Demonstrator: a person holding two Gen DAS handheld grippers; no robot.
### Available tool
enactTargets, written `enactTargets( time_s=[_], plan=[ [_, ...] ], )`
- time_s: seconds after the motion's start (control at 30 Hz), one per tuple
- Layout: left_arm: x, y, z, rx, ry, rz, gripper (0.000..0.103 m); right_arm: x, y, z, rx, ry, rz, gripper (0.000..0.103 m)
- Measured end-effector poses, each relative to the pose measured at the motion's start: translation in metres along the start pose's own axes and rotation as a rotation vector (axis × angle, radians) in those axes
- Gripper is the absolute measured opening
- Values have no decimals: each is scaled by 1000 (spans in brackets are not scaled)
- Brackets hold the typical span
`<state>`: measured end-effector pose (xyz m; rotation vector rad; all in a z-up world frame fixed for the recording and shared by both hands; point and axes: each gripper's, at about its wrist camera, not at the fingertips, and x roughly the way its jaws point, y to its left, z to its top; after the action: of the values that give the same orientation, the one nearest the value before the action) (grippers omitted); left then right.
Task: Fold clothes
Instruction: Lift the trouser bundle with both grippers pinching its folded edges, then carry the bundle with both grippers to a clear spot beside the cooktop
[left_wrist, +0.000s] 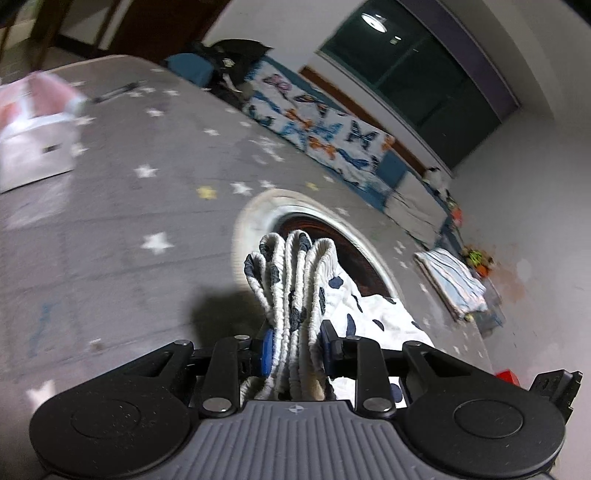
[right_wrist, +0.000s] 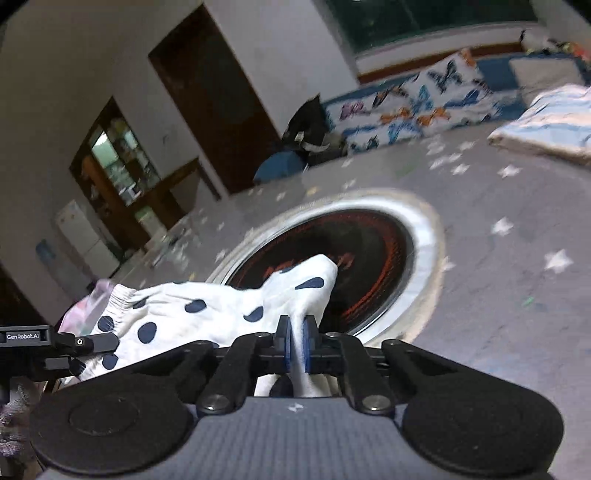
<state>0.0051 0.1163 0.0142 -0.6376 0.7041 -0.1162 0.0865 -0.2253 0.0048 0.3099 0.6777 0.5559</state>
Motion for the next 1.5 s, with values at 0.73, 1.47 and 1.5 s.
enactTargets(
  time_s=[0.73,1.47,1.5],
  plan=[
    [174,-176,-18,198,236,-183,27,-127,-130,60,29,-185,-377,5],
    [194,-238,-22,445,233,-270,28,-99,-180,61,49,-77,-379,34],
    [200,-240,-24,452,254,-283,25,-94,-179,64,43,-68,-367,34]
  ],
)
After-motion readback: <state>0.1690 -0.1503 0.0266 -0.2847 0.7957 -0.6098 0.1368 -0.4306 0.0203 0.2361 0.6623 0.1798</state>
